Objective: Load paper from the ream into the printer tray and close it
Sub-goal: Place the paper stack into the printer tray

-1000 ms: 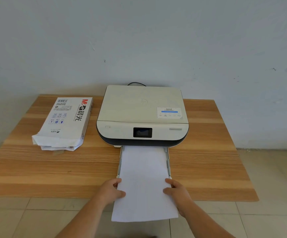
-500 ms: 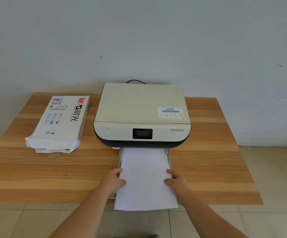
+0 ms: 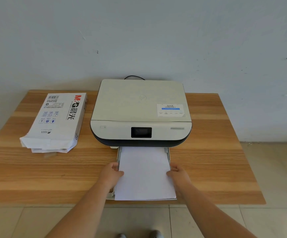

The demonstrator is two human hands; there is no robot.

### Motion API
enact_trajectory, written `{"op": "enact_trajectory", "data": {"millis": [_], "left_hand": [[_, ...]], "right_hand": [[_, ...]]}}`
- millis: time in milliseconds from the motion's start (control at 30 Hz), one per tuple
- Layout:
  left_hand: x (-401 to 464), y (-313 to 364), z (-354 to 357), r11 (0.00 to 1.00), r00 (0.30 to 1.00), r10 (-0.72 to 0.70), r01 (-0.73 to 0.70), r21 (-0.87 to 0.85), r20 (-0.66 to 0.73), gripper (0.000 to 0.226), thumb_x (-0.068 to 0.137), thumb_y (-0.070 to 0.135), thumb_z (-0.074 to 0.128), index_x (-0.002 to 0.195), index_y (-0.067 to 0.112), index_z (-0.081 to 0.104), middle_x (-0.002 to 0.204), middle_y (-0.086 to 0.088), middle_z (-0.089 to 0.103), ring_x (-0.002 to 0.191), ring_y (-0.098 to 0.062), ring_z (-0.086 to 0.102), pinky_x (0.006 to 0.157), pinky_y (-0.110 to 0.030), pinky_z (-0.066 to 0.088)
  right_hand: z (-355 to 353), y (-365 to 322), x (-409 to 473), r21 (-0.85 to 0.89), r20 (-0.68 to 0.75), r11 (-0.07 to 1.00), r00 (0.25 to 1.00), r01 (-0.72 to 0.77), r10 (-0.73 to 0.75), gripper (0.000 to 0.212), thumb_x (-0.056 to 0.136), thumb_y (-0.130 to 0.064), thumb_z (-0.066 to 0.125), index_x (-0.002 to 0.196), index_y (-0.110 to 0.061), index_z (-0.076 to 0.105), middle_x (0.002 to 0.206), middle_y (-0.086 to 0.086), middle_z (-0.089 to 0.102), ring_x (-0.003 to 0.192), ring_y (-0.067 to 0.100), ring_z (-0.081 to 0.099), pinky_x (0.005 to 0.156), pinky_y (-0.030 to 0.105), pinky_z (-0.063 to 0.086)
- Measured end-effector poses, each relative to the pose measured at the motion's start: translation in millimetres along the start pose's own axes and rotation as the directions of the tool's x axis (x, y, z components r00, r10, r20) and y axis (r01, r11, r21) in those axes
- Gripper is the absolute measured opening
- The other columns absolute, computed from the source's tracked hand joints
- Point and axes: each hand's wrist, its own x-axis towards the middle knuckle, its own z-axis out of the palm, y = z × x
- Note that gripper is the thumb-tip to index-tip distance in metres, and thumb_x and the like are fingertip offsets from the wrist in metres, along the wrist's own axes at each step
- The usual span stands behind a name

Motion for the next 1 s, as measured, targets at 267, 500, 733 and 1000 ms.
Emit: {"op": "enact_trajectory", "data": {"millis": [267, 500, 733, 1000], "left_hand": [[0, 2, 0, 0.993, 0.993, -0.111, 0.112, 0.026, -0.031, 0.022, 0.083, -0.004, 0.062, 0.095, 0.012, 0.054, 0.101, -0.015, 0.061, 0.087, -0.028, 0.065, 0.069, -0.035, 0.059], [10, 5, 3, 0.993, 0.994, 0.037, -0.025, 0.112, -0.102, 0.024, 0.081, -0.003, 0.063, 0.093, 0.017, 0.057, 0.094, -0.005, 0.061, 0.086, -0.02, 0.06, 0.075, -0.034, 0.055], [18, 8, 6, 0.977, 0.981, 0.138, -0.112, 0.181, -0.136, 0.024, 0.083, 0.0, 0.064, 0.1, 0.016, 0.06, 0.096, -0.002, 0.062, 0.087, -0.017, 0.058, 0.064, -0.021, 0.043], [24, 7, 6, 0.933, 0.954, 0.247, -0.187, 0.306, -0.169, 0.024, 0.084, -0.001, 0.063, 0.105, 0.012, 0.062, 0.098, -0.002, 0.062, 0.088, -0.015, 0.057, 0.067, -0.019, 0.042]], "right_hand": [[-4, 3, -10, -0.226, -0.06, 0.968, 0.991, 0.105, -0.122, 0.028, 0.085, -0.001, 0.05, 0.105, -0.019, 0.053, 0.099, 0.002, 0.064, 0.077, 0.018, 0.062, 0.056, 0.03, 0.049], [2, -4, 1, -0.35, -0.03, 0.925, 0.985, 0.149, -0.17, 0.032, 0.092, -0.003, 0.047, 0.115, -0.02, 0.061, 0.107, 0.002, 0.059, 0.085, 0.017, 0.058, 0.073, 0.031, 0.053], [6, -7, 10, -0.458, 0.014, 0.864, 0.974, 0.208, -0.227, 0.042, 0.093, -0.008, 0.051, 0.133, -0.019, 0.053, 0.125, 0.005, 0.058, 0.081, 0.01, 0.058, 0.066, 0.019, 0.049], [7, -9, 15, -0.638, 0.108, 0.702, 0.939, 0.317, -0.326, 0.046, 0.092, -0.009, 0.051, 0.138, -0.018, 0.049, 0.139, 0.008, 0.046, 0.108, 0.021, 0.056, 0.088, 0.026, 0.05]]}}
